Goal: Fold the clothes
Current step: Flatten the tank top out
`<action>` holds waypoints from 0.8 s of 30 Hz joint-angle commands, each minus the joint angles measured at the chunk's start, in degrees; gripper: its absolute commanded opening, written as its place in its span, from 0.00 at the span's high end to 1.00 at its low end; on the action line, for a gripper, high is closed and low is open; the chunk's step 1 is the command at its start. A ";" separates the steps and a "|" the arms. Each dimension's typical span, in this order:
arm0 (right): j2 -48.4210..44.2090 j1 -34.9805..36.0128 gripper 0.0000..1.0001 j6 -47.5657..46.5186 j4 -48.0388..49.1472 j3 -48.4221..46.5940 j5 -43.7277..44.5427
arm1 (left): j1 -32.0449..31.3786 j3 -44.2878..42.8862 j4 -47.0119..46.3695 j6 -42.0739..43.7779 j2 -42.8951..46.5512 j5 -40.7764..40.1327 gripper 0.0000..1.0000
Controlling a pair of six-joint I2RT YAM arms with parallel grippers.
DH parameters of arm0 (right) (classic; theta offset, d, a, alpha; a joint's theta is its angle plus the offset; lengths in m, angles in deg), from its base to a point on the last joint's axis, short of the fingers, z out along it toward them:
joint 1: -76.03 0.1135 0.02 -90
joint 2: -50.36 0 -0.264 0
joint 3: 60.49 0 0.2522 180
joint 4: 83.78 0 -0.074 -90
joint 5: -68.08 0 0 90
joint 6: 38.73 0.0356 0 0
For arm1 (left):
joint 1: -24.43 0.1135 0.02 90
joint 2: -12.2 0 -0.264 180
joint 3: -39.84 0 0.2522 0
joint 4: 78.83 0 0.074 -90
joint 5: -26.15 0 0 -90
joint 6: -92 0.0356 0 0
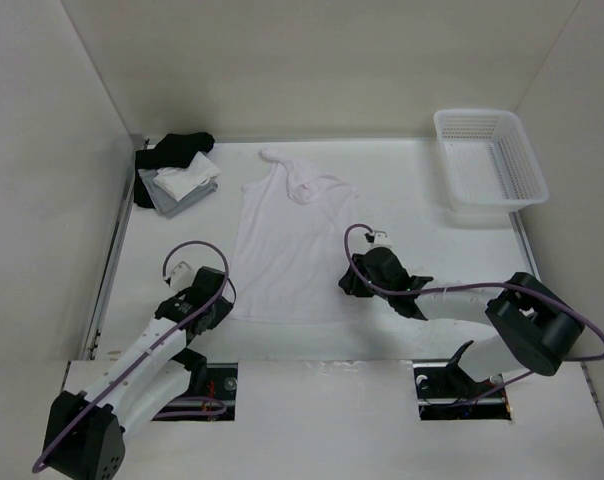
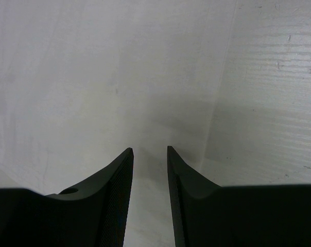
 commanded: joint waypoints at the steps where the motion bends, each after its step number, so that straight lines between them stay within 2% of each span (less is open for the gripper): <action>1: -0.78 0.44 0.63 -0.41 1.98 -1.11 0.34 | 1.53 -0.93 0.07 1.55 -1.80 2.08 0.76; 7: -1.92 0.35 0.60 -0.32 1.98 -0.58 0.42 | 2.15 -1.28 0.86 1.90 -2.33 3.23 0.79; 12: -4.47 0.35 0.51 -0.15 2.68 0.82 0.77 | 2.15 -0.49 -0.54 2.51 -0.93 3.92 0.91; 16: -8.42 0.09 0.47 0.20 3.21 2.58 1.39 | 3.29 0.39 -0.98 3.83 3.98 5.33 0.98; 19: -13.51 0.00 0.45 1.34 1.99 4.77 2.62 | 4.26 -0.04 -0.29 5.06 9.16 5.95 1.00; 21: -17.55 0.18 0.45 2.75 -0.90 6.36 3.58 | 4.44 -1.45 0.33 6.38 11.98 5.95 1.00; 24: -22.83 0.18 0.45 5.82 -10.38 7.07 5.95 | 4.44 -3.73 0.43 7.79 14.71 6.04 1.00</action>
